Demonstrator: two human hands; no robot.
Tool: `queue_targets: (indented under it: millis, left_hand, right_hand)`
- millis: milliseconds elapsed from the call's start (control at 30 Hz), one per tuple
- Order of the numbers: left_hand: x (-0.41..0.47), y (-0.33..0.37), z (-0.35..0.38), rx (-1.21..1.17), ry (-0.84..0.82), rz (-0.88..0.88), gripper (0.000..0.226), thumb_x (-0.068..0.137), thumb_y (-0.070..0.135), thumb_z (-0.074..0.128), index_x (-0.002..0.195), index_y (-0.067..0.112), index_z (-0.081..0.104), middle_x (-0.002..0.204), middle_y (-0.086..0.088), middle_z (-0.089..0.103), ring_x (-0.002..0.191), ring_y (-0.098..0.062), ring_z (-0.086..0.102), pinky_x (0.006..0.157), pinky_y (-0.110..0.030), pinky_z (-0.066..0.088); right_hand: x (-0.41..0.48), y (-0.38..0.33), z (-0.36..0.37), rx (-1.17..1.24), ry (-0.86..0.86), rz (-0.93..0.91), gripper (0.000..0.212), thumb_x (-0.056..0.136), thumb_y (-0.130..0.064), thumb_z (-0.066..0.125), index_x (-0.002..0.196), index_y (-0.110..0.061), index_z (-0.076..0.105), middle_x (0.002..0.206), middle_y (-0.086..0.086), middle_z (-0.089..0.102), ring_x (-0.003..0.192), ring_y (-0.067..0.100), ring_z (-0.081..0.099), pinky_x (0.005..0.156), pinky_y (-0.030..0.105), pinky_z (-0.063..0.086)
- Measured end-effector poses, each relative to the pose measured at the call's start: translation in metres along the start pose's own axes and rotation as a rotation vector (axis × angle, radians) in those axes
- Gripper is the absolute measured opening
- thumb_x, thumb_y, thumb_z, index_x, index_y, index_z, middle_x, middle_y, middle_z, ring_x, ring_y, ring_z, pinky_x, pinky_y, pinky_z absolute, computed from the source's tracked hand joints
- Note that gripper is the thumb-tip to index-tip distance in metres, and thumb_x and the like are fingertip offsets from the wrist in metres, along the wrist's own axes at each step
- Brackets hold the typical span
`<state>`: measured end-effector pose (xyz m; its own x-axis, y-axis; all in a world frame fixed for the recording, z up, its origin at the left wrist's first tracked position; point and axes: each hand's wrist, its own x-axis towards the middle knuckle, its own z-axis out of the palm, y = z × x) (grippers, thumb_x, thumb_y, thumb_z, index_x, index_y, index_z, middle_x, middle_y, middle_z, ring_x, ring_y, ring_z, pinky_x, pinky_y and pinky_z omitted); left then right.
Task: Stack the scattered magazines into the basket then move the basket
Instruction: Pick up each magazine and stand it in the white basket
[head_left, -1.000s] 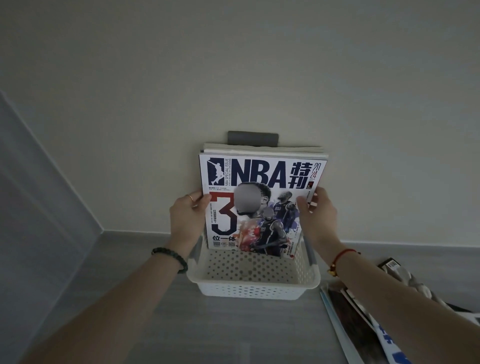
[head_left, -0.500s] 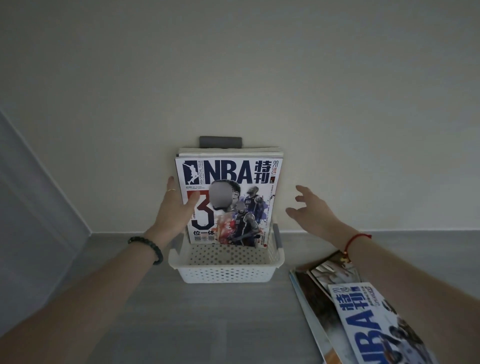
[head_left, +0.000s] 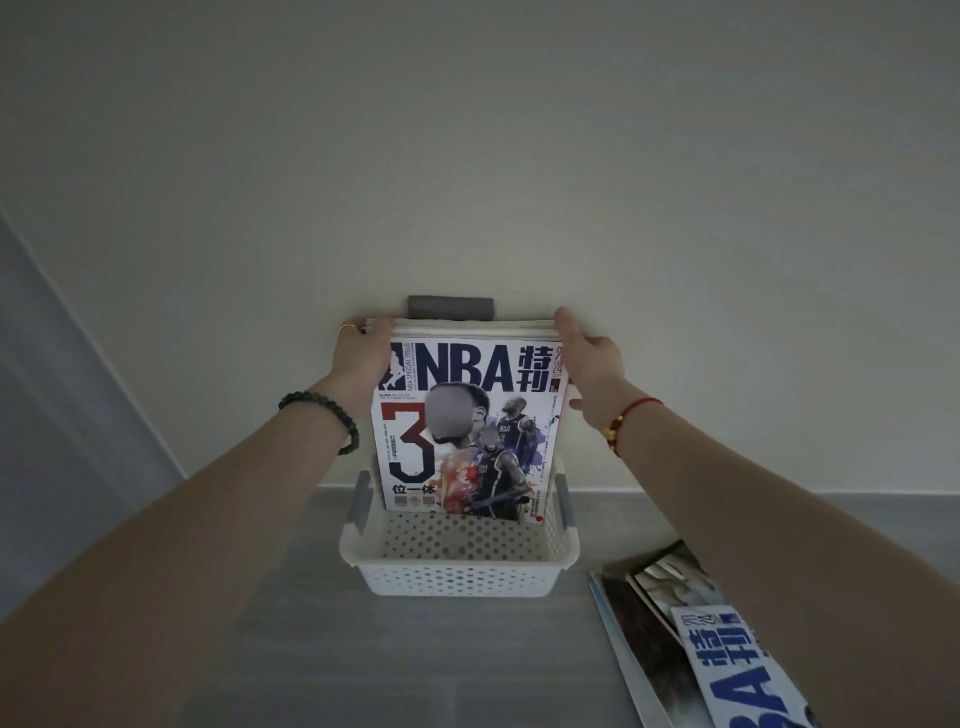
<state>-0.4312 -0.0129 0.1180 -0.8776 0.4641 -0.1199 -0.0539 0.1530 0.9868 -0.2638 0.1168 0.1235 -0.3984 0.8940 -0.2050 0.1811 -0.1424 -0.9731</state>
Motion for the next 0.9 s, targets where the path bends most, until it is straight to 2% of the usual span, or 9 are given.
queue_targets:
  millis: [67, 200, 300, 400, 467, 600, 700, 767, 900]
  left_hand:
    - [0.004, -0.001, 0.001, -0.052, -0.005, -0.017, 0.042, 0.089, 0.026, 0.043, 0.124, 0.003, 0.044, 0.104, -0.02, 0.061, 0.082, -0.028, 0.059, 0.08, -0.045, 0.051]
    - [0.011, -0.002, 0.003, -0.121, 0.021, -0.07, 0.027, 0.09, 0.02, 0.039, 0.112, 0.006, 0.043, 0.081, -0.012, 0.056, 0.065, -0.024, 0.055, 0.064, -0.035, 0.048]
    - [0.009, 0.001, 0.006, -0.151, 0.044, -0.087, 0.024, 0.091, 0.02, 0.041, 0.11, 0.005, 0.042, 0.075, -0.008, 0.053, 0.061, -0.02, 0.053, 0.06, -0.033, 0.046]
    - [0.004, -0.003, 0.003, -0.061, 0.118, -0.021, 0.042, 0.092, 0.029, 0.042, 0.124, 0.001, 0.04, 0.106, -0.016, 0.06, 0.087, -0.027, 0.06, 0.079, -0.038, 0.051]
    - [-0.01, -0.011, -0.005, 0.008, 0.201, 0.094, 0.049, 0.091, 0.038, 0.043, 0.128, 0.007, 0.033, 0.123, -0.014, 0.052, 0.097, -0.021, 0.056, 0.08, -0.029, 0.048]
    - [-0.057, -0.036, -0.01, -0.01, 0.28, 0.232, 0.044, 0.092, 0.036, 0.042, 0.129, 0.014, 0.031, 0.125, -0.009, 0.046, 0.105, -0.017, 0.05, 0.08, -0.015, 0.042]
    - [-0.104, -0.054, 0.008, -0.039, 0.226, 0.276, 0.024, 0.094, 0.029, 0.04, 0.116, 0.019, 0.038, 0.104, 0.001, 0.049, 0.089, -0.011, 0.051, 0.065, -0.004, 0.043]
    - [-0.138, -0.071, 0.027, 0.012, 0.137, 0.264, 0.025, 0.094, 0.032, 0.04, 0.116, 0.019, 0.041, 0.096, 0.005, 0.051, 0.081, -0.007, 0.051, 0.061, -0.001, 0.043]
    - [-0.201, -0.117, 0.083, 0.095, -0.186, 0.066, 0.036, 0.093, 0.038, 0.039, 0.12, 0.015, 0.044, 0.103, 0.0, 0.055, 0.086, -0.011, 0.054, 0.083, -0.033, 0.045]
  right_hand:
    - [0.009, 0.002, 0.008, 0.043, 0.06, 0.025, 0.043, 0.081, -0.05, 0.053, 0.099, -0.012, 0.046, 0.093, 0.004, 0.052, 0.072, 0.016, 0.047, 0.079, 0.04, 0.045]
    - [0.017, 0.01, 0.017, 0.063, 0.104, -0.009, 0.043, 0.081, -0.048, 0.051, 0.104, -0.011, 0.048, 0.078, 0.0, 0.046, 0.067, 0.014, 0.044, 0.061, 0.031, 0.039]
    - [0.018, 0.009, 0.013, 0.037, 0.067, -0.003, 0.051, 0.081, -0.05, 0.053, 0.114, -0.01, 0.05, 0.09, 0.002, 0.052, 0.072, 0.013, 0.047, 0.071, 0.035, 0.044]
    - [0.011, 0.004, -0.005, -0.039, -0.069, 0.028, 0.064, 0.081, -0.053, 0.053, 0.127, -0.009, 0.044, 0.121, 0.008, 0.053, 0.105, 0.023, 0.05, 0.095, 0.041, 0.044]
    - [0.002, 0.005, -0.026, -0.079, -0.159, 0.005, 0.069, 0.08, -0.054, 0.053, 0.131, -0.01, 0.038, 0.133, 0.009, 0.046, 0.119, 0.026, 0.045, 0.099, 0.042, 0.041]
    - [-0.019, 0.029, -0.096, -0.199, -0.178, -0.083, 0.058, 0.077, -0.043, 0.064, 0.125, -0.017, 0.045, 0.124, 0.01, 0.053, 0.107, 0.022, 0.052, 0.09, 0.036, 0.045]
    - [-0.035, 0.059, -0.154, -0.362, -0.192, -0.079, 0.057, 0.073, -0.034, 0.072, 0.122, -0.02, 0.047, 0.122, 0.007, 0.055, 0.106, 0.02, 0.054, 0.088, 0.033, 0.044]
    - [-0.049, 0.082, -0.191, -0.457, -0.219, -0.066, 0.064, 0.068, -0.032, 0.075, 0.124, -0.025, 0.044, 0.126, 0.005, 0.051, 0.11, 0.019, 0.051, 0.085, 0.03, 0.043]
    - [-0.078, 0.132, -0.256, -0.794, -0.367, -0.045, 0.087, 0.063, -0.037, 0.078, 0.135, -0.032, 0.029, 0.143, 0.0, 0.036, 0.129, 0.022, 0.037, 0.1, 0.038, 0.036]
